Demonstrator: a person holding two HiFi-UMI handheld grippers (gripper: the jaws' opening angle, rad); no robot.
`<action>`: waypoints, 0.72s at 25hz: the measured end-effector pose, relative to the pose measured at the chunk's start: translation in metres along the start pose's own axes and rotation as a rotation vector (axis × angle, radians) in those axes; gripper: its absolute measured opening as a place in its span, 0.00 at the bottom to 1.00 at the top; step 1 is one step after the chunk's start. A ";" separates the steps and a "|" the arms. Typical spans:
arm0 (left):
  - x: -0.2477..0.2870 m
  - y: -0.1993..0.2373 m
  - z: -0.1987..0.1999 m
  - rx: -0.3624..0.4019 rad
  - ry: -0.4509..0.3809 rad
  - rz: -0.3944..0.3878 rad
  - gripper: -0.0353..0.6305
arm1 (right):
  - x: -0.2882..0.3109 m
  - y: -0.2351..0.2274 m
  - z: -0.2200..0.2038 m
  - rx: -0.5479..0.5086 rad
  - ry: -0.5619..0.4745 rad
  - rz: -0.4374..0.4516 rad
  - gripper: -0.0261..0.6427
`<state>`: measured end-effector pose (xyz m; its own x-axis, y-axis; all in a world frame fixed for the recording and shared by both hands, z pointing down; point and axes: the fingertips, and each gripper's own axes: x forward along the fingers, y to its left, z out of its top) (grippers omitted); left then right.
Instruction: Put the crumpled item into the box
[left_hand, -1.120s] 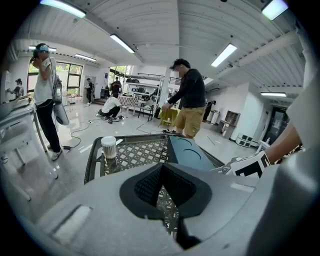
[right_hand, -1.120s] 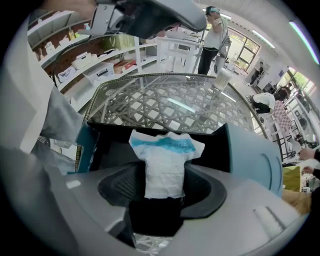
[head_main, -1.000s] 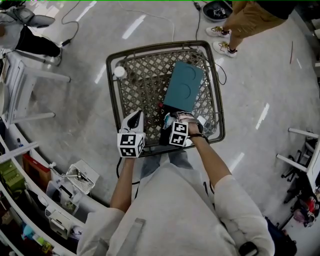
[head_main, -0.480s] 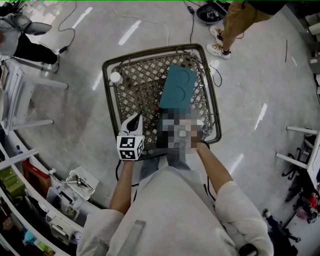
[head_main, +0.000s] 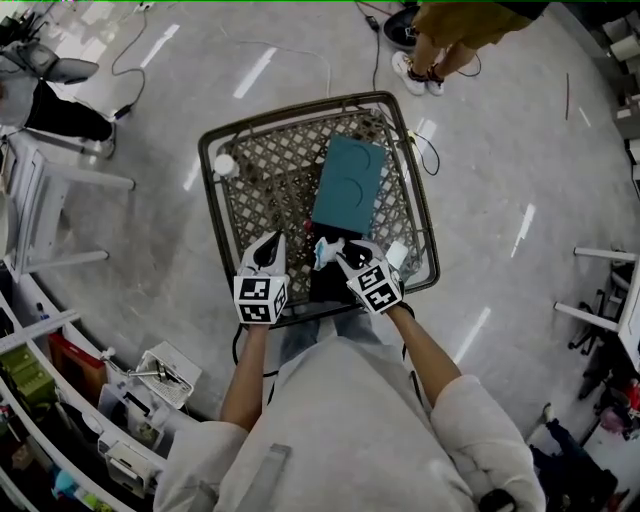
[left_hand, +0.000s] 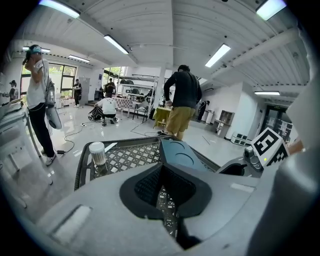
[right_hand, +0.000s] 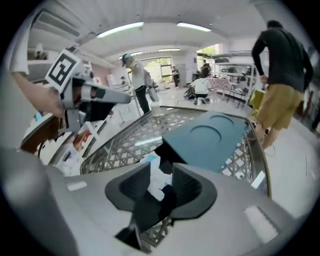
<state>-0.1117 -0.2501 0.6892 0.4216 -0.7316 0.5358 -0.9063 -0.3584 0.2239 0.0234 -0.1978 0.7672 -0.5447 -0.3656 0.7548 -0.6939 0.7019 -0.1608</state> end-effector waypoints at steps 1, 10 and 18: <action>0.000 0.000 0.002 0.002 -0.001 -0.001 0.06 | -0.003 -0.008 0.002 0.064 -0.029 -0.026 0.21; 0.004 -0.006 0.020 0.011 -0.021 -0.009 0.06 | -0.033 -0.061 0.010 0.457 -0.215 -0.152 0.04; -0.001 0.003 0.070 0.047 -0.104 0.011 0.06 | -0.068 -0.082 0.065 0.302 -0.318 -0.214 0.04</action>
<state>-0.1126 -0.2914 0.6324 0.4144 -0.7912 0.4498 -0.9097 -0.3749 0.1788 0.0868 -0.2705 0.6882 -0.4592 -0.6842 0.5666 -0.8860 0.3989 -0.2364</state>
